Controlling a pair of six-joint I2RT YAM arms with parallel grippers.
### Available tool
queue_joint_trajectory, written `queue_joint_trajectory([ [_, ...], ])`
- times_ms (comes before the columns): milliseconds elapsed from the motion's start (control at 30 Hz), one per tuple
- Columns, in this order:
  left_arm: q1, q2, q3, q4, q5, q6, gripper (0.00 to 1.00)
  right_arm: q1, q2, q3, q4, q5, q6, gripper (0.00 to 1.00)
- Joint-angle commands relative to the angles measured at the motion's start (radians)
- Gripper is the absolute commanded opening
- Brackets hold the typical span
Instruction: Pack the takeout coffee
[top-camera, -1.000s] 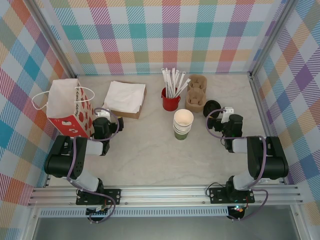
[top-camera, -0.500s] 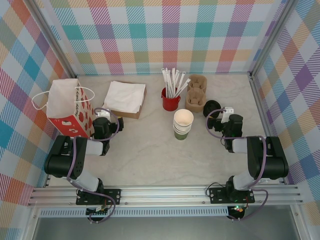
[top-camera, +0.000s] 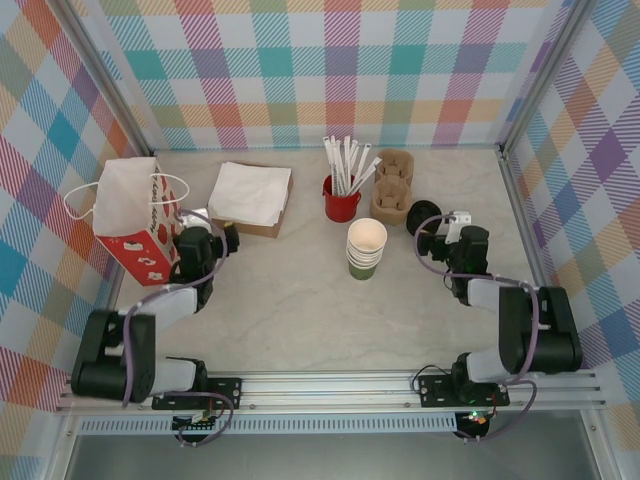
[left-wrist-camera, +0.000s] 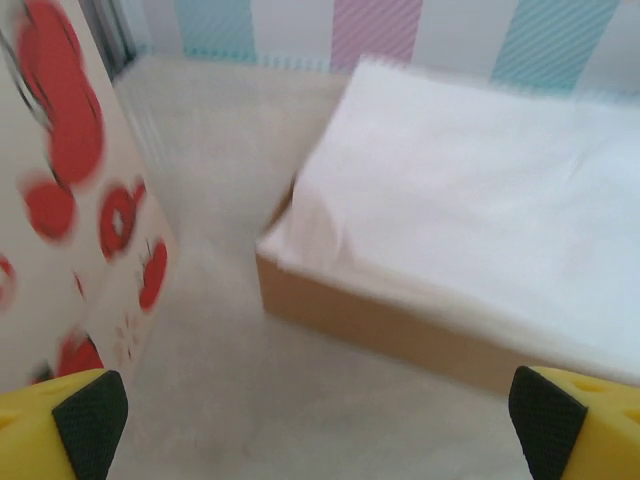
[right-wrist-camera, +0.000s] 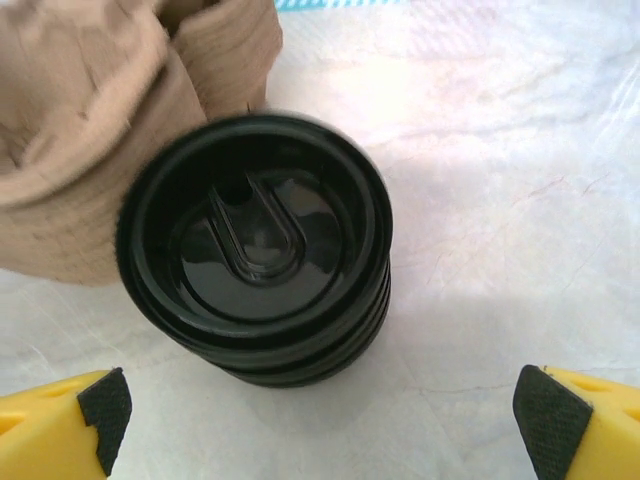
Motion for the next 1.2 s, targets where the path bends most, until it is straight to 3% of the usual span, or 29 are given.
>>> queue_joint_trajectory([
  [0,-0.022,-0.117,0.119,-0.317,-0.015,-0.128,1.0,-0.005,-0.116,0.091,-0.257,-0.003,0.015,1.0],
  [133,-0.041,-0.171,0.272,-0.676,0.031,-0.302,1.0,-0.005,-0.269,0.138,-0.501,-0.013,0.113,1.0],
  [233,-0.074,-0.193,0.354,-0.853,0.142,-0.389,1.0,-0.004,-0.385,0.18,-0.681,-0.064,0.21,1.0],
  [333,-0.138,-0.206,0.427,-0.967,0.276,-0.438,1.0,-0.004,-0.472,0.239,-0.888,-0.079,0.357,1.0],
  [567,-0.338,-0.119,0.612,-1.071,0.455,-0.555,0.98,-0.004,-0.575,0.311,-1.236,-0.106,0.485,1.0],
  [733,-0.518,0.054,0.809,-1.104,0.463,-0.562,0.95,-0.003,-0.582,0.35,-1.323,-0.089,0.495,1.0],
  [833,-0.579,0.171,0.934,-1.165,0.399,-0.563,0.95,-0.003,-0.574,0.355,-1.33,-0.097,0.51,1.0],
  [1167,-0.675,0.462,1.19,-1.287,0.354,-0.505,0.9,-0.003,-0.571,0.348,-1.329,-0.088,0.53,1.0],
])
